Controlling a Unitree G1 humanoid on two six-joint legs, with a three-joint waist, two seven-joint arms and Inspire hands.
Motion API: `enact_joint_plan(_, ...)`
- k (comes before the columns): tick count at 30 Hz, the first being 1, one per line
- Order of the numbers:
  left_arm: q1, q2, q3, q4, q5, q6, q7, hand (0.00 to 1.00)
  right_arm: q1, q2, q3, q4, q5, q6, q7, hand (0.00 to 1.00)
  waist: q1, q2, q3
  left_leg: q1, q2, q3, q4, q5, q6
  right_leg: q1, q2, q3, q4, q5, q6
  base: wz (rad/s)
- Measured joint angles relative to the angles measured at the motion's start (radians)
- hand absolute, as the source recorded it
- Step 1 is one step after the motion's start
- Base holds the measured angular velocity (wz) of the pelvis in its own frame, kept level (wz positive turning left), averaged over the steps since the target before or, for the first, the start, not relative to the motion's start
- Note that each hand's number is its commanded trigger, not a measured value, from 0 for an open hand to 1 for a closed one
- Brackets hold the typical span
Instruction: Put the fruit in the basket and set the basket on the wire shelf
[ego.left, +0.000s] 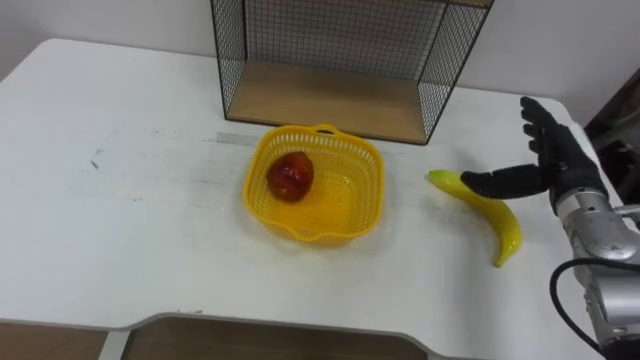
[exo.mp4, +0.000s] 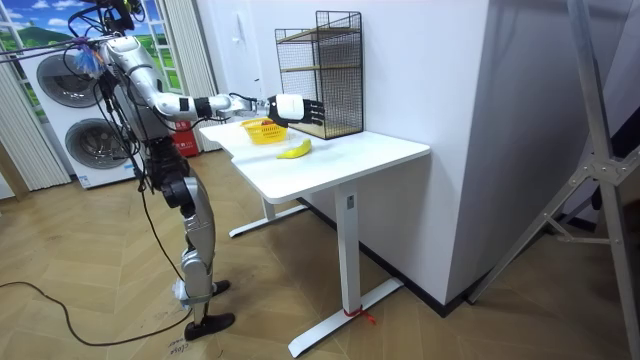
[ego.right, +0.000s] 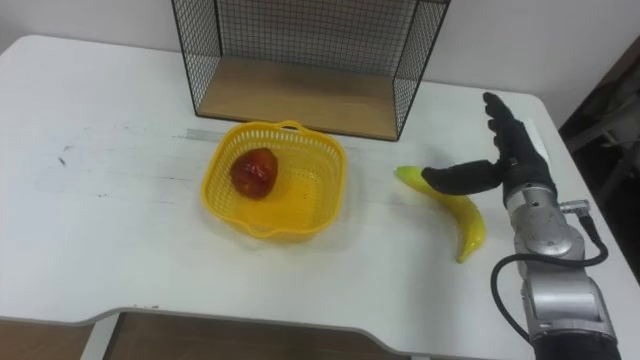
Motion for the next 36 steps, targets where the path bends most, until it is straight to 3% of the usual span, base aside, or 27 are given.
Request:
enact_joint_plan(6, -0.001, 0.011, 0.0, -0.002, 0.0, 0.002, -0.001, 0.0, 0.0, -0.033, 0.009, 0.003, 0.002, 0.001, 0.025, 0.0, 0.002, -0.003, -0.0023, 0.003, 0.0, 0.0, 0.0, 0.0, 0.0, 0.002, 0.0, 0.0, 0.0, 0.0, 0.0, 0.0)
enact_joint_plan(13, 0.011, 0.016, 0.001, -0.015, 0.0, 0.018, -0.005, 0.0, 0.0, -0.035, 0.009, 0.062, 0.005, 0.008, 0.046, 0.0, 0.003, -0.006, -0.0027, 0.018, 0.0, 0.0, -0.003, 0.0, 0.0, 0.016, 0.0, 0.003, 0.0, 0.0, 0.0, 0.0)
enact_joint_plan(31, 0.036, 0.018, 0.008, -0.061, -0.006, 0.022, -0.057, 0.0, -0.004, -0.036, 0.005, 0.2, -0.079, 0.007, 0.14, 0.0, -0.002, -0.023, -0.0011, 0.017, -0.004, -0.009, 0.004, 0.001, 0.001, 0.019, -0.002, -0.004, 0.001, 0.0, 0.0, 0.01)
enact_joint_plan(36, 0.023, 0.018, 0.009, -0.069, 0.0, 0.022, -0.066, 0.0, -0.031, -0.049, 0.005, 0.286, -0.115, 0.029, 0.17, 0.0, -0.001, -0.022, -0.0006, -0.001, -0.005, -0.011, 0.014, 0.0, 0.002, 0.007, -0.003, -0.007, 0.0, 0.0, 0.0, 0.0)
